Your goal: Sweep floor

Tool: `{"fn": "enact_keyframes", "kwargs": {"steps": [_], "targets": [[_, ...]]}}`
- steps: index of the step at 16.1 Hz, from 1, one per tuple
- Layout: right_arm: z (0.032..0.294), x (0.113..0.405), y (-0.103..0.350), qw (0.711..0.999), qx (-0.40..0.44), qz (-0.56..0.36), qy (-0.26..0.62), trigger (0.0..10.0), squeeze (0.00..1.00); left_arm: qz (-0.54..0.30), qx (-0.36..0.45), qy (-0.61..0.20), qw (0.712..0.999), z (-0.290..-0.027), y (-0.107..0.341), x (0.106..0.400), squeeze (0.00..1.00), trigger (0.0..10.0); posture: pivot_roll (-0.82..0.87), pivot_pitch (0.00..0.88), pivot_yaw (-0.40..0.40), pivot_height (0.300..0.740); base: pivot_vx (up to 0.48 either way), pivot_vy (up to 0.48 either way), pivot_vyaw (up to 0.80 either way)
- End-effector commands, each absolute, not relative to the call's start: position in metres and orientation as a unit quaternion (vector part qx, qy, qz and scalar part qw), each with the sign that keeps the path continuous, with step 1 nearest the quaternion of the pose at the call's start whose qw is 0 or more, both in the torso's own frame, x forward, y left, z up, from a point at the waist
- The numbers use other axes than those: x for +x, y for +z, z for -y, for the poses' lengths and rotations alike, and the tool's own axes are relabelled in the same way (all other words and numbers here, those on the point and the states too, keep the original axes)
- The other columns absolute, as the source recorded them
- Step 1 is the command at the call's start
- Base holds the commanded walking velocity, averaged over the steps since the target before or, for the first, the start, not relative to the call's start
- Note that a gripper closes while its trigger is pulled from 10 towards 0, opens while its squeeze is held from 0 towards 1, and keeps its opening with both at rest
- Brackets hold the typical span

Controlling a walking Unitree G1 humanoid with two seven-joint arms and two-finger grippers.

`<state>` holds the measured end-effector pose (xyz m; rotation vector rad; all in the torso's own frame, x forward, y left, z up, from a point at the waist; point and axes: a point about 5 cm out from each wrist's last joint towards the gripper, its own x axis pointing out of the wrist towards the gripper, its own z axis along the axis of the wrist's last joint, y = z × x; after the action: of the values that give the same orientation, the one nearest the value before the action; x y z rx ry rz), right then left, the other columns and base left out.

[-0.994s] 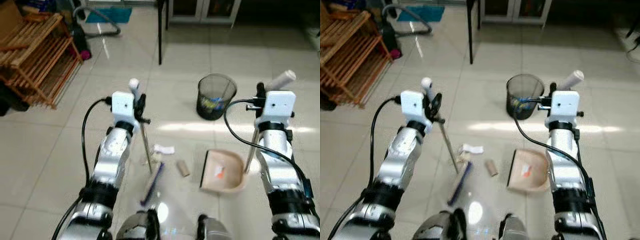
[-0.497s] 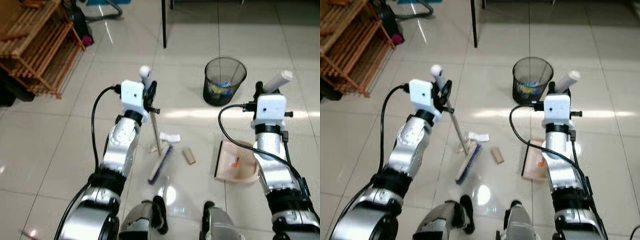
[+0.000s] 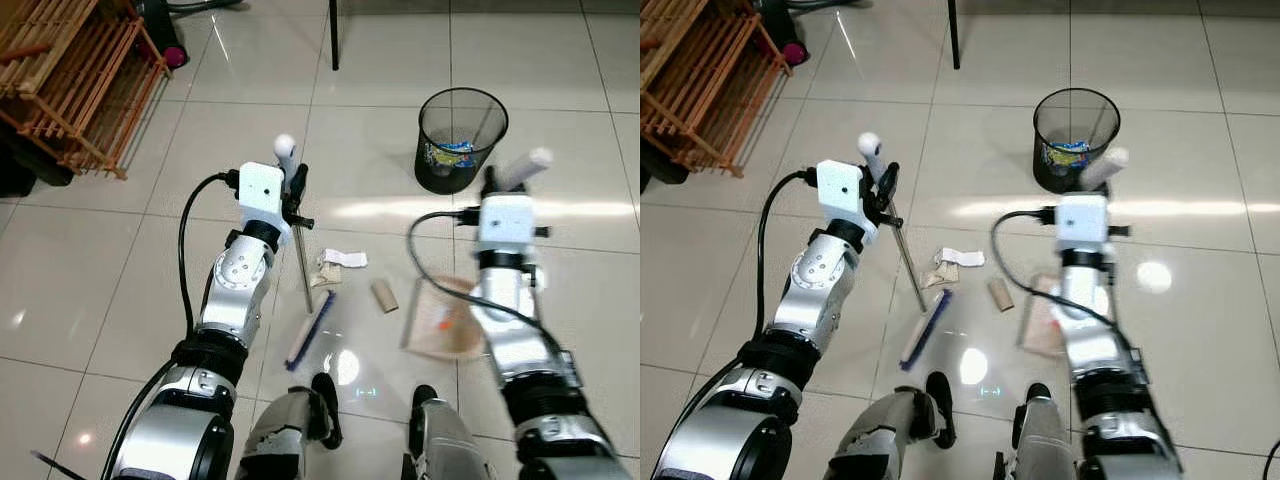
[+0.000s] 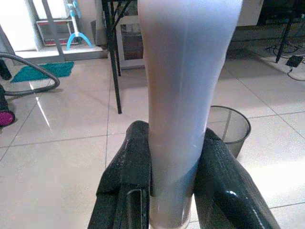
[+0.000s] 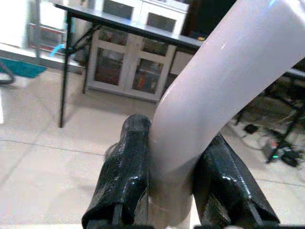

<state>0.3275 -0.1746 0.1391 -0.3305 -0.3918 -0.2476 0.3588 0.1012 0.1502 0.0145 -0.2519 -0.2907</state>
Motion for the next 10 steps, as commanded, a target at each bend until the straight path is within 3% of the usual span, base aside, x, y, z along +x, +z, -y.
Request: {"fn": "enact_keyframes", "kwargs": {"steps": [1,10], "targets": [[0.167,0.323,0.138,0.959,-0.158,0.207,-0.114,10.0,0.0,0.132,0.015,-0.14,0.981,-0.103,0.152,0.36,0.0,10.0,0.08,0.353,0.169,0.74,0.0,0.0,0.0],[0.141,0.318,0.133,0.967,-0.123,0.203,-0.093,10.0,0.0,0.131,0.039,-0.16,0.978,-0.097,0.16,0.374,0.0,10.0,0.06,0.353,0.187,0.74,0.0,0.0,0.0]]}}
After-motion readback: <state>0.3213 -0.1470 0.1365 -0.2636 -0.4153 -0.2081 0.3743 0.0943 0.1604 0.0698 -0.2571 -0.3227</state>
